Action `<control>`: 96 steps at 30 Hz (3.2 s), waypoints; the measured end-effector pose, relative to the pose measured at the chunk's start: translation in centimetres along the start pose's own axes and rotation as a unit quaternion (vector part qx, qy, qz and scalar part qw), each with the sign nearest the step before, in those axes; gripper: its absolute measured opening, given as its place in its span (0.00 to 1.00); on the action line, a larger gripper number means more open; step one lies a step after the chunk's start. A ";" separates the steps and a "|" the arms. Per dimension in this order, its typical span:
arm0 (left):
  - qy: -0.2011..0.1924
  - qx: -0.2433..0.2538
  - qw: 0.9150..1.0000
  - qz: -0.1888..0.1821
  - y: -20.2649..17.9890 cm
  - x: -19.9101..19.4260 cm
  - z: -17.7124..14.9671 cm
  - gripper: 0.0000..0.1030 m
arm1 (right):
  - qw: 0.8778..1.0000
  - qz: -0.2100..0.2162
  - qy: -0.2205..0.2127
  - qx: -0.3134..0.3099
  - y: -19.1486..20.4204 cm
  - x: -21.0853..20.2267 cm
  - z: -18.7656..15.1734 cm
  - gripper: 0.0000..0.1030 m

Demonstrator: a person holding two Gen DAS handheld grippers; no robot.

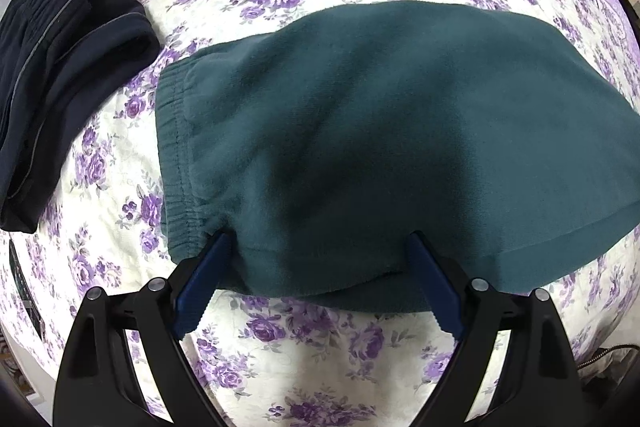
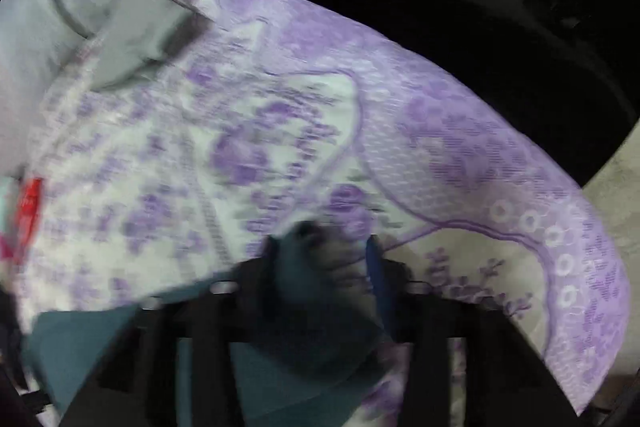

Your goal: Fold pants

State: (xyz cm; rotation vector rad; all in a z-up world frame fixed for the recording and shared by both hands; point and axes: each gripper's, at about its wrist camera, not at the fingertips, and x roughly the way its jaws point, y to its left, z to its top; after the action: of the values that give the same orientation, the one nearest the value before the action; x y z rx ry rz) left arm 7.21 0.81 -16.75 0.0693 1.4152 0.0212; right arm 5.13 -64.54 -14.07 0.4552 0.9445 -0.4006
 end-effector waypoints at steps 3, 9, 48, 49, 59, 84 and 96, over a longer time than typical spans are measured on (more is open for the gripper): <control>0.000 -0.003 1.000 -0.004 0.1 0.1 0.2 0.84 | 0.998 0.020 -0.024 0.061 -2.5 -2.3 -0.9 0.55; -0.007 -0.003 1.000 -0.004 0.1 0.3 0.2 0.85 | 0.988 0.077 0.005 0.135 -6.1 -4.3 -5.1 0.46; -0.006 -0.012 1.000 0.003 0.0 -0.1 -0.2 0.86 | 0.998 -0.007 -0.001 0.055 -1.8 -0.9 1.4 0.59; -0.007 -0.013 1.000 0.002 0.1 -0.2 -0.2 0.86 | 0.998 -0.003 -0.005 0.064 -2.3 -1.5 1.1 0.59; -0.006 -0.019 1.000 -0.016 1.0 -0.2 -0.3 0.86 | 0.981 0.088 0.058 0.160 -4.9 -1.8 -6.0 0.60; -0.024 -0.013 0.999 -0.039 2.2 -1.0 1.0 0.86 | 0.996 -0.059 0.026 0.061 -2.0 -5.1 -4.7 0.72; -0.035 -0.008 0.999 -0.023 2.0 -1.9 0.7 0.86 | 1.000 0.019 -0.008 -0.007 4.0 -7.2 -6.1 0.66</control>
State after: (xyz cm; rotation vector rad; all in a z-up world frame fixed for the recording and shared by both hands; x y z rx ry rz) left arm 7.70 2.65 -14.64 0.0232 1.3457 -0.0085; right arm -0.76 -57.00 -10.34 0.4565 0.9209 -0.3619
